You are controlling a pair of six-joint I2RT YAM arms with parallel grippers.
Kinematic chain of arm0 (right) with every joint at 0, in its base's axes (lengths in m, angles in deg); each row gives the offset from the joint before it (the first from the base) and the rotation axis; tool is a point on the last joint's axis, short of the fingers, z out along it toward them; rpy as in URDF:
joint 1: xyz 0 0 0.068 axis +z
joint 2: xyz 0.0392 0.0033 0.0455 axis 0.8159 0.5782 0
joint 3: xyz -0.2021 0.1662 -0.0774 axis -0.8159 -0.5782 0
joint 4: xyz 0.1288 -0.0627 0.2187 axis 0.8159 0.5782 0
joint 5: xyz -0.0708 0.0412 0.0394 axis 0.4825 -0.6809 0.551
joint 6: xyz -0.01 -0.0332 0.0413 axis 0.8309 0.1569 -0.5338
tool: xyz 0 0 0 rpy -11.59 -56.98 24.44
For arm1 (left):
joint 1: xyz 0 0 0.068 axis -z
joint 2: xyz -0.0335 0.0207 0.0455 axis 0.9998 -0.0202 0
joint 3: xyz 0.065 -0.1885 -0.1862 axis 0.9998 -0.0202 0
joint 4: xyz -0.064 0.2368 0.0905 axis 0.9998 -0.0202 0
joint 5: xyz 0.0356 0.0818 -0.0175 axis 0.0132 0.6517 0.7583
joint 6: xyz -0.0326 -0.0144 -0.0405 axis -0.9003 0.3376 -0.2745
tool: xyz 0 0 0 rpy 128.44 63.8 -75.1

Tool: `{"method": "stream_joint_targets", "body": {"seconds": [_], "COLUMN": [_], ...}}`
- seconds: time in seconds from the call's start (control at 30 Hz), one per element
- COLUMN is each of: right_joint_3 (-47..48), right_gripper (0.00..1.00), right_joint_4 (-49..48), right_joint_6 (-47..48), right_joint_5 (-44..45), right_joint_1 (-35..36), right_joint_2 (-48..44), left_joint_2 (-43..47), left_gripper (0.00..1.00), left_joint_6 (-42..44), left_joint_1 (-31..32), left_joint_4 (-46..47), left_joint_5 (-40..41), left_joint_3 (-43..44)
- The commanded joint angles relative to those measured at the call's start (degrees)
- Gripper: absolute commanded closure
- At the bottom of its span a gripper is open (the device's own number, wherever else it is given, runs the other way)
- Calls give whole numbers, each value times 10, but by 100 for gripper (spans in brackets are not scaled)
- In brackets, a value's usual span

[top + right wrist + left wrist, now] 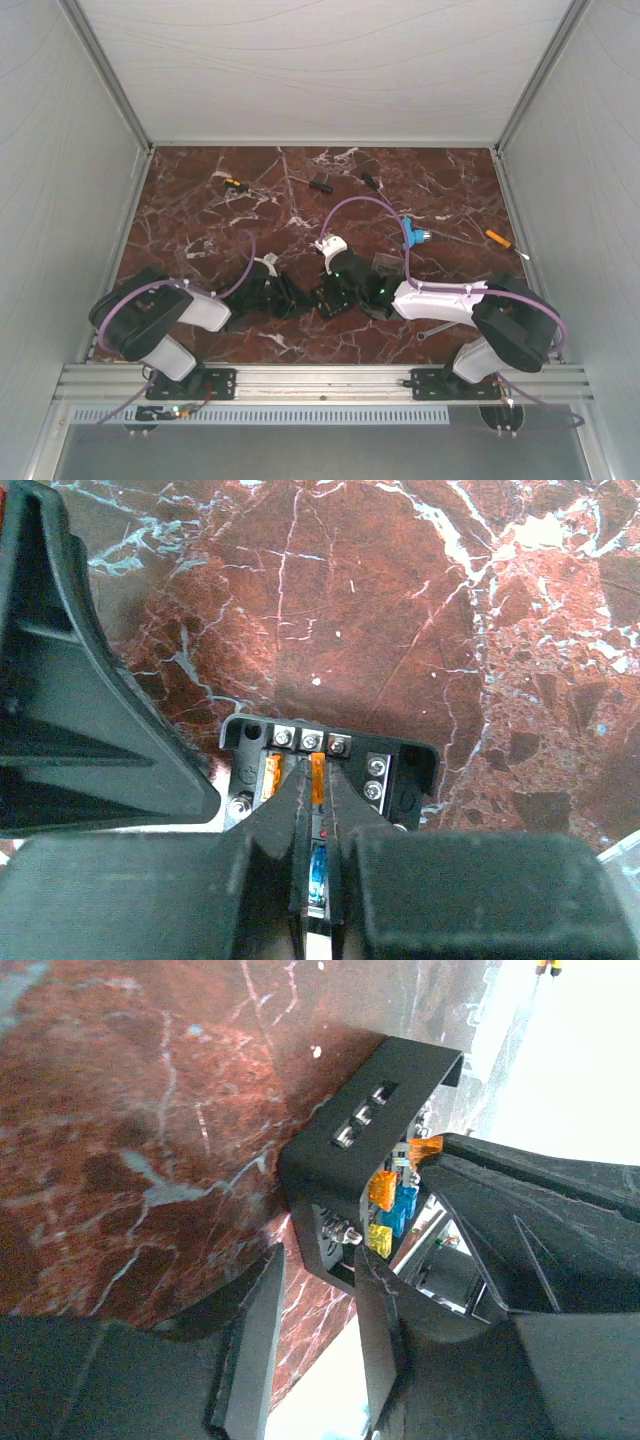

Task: Snap on the fuse box
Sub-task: Install the fuse at the fuse box base.

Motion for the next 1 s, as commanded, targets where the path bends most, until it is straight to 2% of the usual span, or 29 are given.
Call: {"method": "stream_joint_targets", "body": {"seconds": [0.0, 0.33, 0.97], "right_joint_3": [-15, -18, -19], "right_gripper": [100, 100, 100], "right_joint_4": [-41, -24, -32], "right_joint_6": [10, -1, -37], "right_joint_5": [21, 11, 50], "right_joint_1": [-4, 1, 28], "right_joint_2": [-20, -22, -19], "left_joint_2": [29, 62, 86], "left_gripper": [64, 56, 43], "left_joint_6": [7, 25, 44], "left_joint_1": [-12, -30, -35], "left_joint_4": [-20, -63, -99], "left_joint_5": [15, 30, 55], "left_joint_3": [-2, 5, 23]}}
